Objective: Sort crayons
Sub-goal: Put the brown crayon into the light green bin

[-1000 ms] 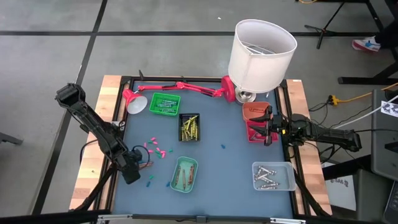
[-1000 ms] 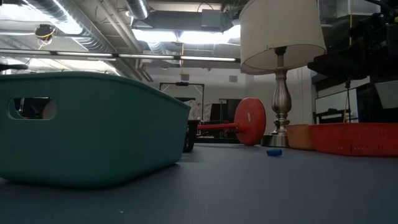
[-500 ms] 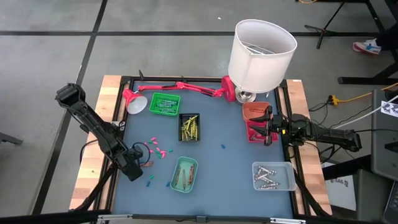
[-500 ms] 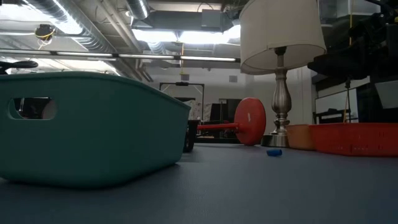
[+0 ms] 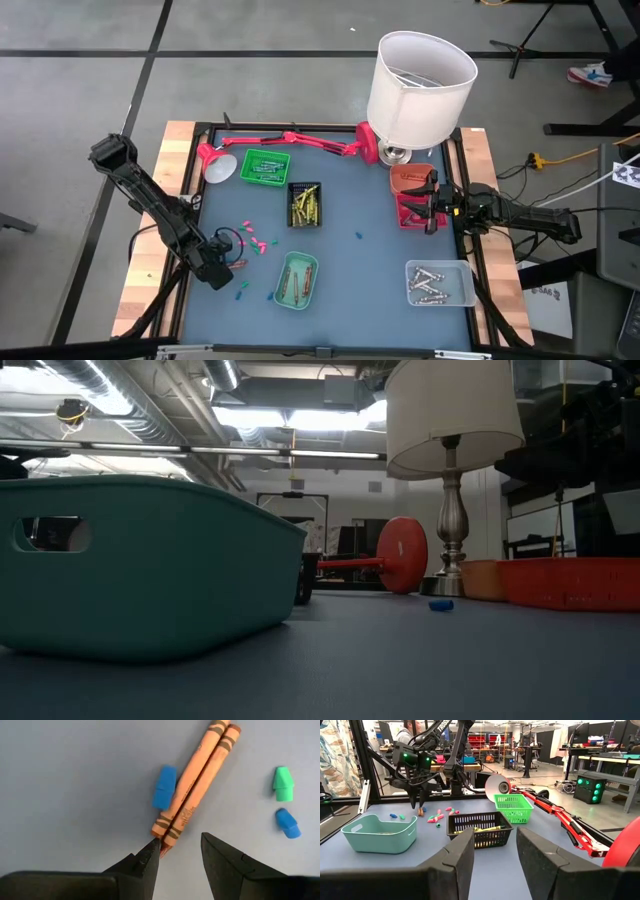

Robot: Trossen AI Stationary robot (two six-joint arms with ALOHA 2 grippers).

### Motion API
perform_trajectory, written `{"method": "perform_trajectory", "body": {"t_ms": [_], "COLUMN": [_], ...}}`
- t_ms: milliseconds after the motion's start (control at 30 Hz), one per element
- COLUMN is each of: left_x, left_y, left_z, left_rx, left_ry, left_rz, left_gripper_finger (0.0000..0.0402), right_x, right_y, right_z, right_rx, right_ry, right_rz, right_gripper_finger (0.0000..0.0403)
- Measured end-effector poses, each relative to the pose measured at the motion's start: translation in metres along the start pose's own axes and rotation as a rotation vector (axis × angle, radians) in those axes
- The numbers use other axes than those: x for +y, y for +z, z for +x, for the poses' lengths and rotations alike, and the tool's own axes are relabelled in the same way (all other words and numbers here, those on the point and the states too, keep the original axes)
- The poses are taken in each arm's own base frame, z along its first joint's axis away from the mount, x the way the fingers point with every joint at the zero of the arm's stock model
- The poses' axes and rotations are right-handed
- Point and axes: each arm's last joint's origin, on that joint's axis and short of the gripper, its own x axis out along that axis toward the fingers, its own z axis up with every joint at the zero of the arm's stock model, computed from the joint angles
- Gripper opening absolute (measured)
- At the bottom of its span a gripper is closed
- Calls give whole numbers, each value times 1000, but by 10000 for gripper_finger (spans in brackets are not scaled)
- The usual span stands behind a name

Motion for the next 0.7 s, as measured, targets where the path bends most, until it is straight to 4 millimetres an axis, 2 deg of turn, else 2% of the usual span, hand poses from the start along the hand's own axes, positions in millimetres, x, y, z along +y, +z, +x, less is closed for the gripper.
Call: {"method": "perform_trajectory", "body": {"t_ms": [300,567,700], "left_x": [0,-1,-1], "left_y": [1,0,0], "left_z": [0,8,9], "left_rx": [-23,0,0], "left_ry": [-1,52,58], "left_rz": [0,1,1], "left_gripper_finger": [130,129,115], "right_x": [0,0,0], "right_y": [0,0,0], "right_z": [0,0,0], "right_rx": [0,0,0], "right_ry": [0,-1,-1], "right_rz": [0,0,0], "right_gripper_finger": [147,147,147]}}
